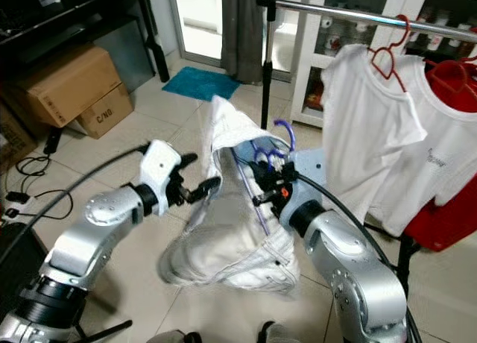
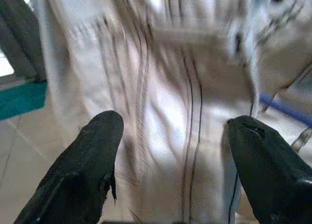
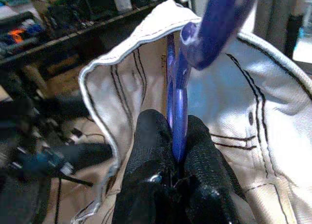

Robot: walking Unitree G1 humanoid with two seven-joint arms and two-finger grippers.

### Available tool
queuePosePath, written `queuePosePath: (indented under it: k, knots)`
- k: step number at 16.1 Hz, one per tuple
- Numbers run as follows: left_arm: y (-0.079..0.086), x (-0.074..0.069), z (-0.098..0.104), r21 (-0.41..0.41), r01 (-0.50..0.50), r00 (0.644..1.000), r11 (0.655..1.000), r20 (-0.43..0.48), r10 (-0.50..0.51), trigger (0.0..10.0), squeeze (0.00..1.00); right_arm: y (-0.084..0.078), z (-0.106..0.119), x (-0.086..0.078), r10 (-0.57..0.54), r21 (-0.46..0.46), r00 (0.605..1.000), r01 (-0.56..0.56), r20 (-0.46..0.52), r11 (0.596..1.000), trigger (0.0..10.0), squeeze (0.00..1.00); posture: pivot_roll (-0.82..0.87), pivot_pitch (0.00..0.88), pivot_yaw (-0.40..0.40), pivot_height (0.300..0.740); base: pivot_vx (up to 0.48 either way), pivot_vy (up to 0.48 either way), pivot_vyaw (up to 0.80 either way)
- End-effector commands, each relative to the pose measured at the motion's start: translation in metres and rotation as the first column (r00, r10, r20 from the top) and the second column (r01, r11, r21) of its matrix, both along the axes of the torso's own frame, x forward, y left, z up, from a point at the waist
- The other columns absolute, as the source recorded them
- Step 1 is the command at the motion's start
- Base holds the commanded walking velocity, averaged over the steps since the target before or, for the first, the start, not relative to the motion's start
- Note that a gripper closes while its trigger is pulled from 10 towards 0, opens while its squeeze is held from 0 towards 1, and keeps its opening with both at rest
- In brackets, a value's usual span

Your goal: Hang hanger

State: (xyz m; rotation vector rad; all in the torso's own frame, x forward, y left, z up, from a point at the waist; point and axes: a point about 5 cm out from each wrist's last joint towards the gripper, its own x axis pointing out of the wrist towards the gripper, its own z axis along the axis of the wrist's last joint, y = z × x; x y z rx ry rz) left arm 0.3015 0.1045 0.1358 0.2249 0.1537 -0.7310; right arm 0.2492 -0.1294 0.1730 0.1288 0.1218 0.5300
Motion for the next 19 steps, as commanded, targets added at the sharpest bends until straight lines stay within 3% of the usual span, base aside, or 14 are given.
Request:
queuePosePath:
  k: [1, 2, 3, 4, 10, 19]
  knots:
    - [0.005, 0.003, -0.005, 0.041, -0.022, 1.000, 0.999, -0.001, 0.022, 5.6, 0.01, 0.008, 0.024, -0.004, 0.066, 0.033, 0.992, -0.070, 0.112, 0.997, 0.0, 0.00, -0.13, 0.076, 0.077, 0.740, 0.000, 0.000, 0.00]
    - [0.004, 0.004, -0.005, 0.041, -0.017, 1.000, 0.999, -0.001, 0.017, 5.6, 0.01, 0.009, 0.026, -0.004, 0.075, 0.036, 0.990, -0.079, 0.117, 0.996, 0.0, 0.00, -0.13, 0.076, 0.077, 0.740, 0.000, 0.000, 0.00]
    - [0.003, 0.003, -0.005, 0.036, 0.002, 1.000, 0.999, -0.004, -0.001, 0.0, 0.00, 0.009, 0.027, -0.005, 0.082, 0.036, 0.989, -0.087, 0.121, 0.996, 0.0, 0.00, -0.13, 0.076, 0.077, 0.740, 0.000, 0.000, 0.00]
    - [0.001, 0.003, -0.006, 0.031, 0.025, 1.000, 0.999, -0.014, -0.025, 0.0, 0.00, 0.009, 0.029, -0.006, 0.092, 0.035, 0.988, -0.097, 0.128, 0.995, 0.0, 0.00, -0.14, 0.072, 0.082, 0.740, 0.000, 0.000, 0.00]
    - [0.009, 0.012, -0.011, 0.089, -0.052, 0.999, 0.995, 0.008, 0.052, 0.0, 0.00, 0.008, 0.034, -0.007, 0.107, 0.058, 0.983, -0.117, 0.148, 0.991, 0.0, 0.00, -0.15, 0.057, 0.088, 0.740, 0.000, 0.000, 0.00]
    - [0.015, 0.015, -0.017, 0.095, -0.088, 0.996, 0.992, 0.025, 0.086, 0.0, 0.00, 0.007, 0.042, -0.009, 0.118, 0.096, 0.978, -0.136, 0.172, 0.986, 0.0, 0.00, -0.15, 0.041, 0.088, 0.740, 0.000, 0.000, 0.00]
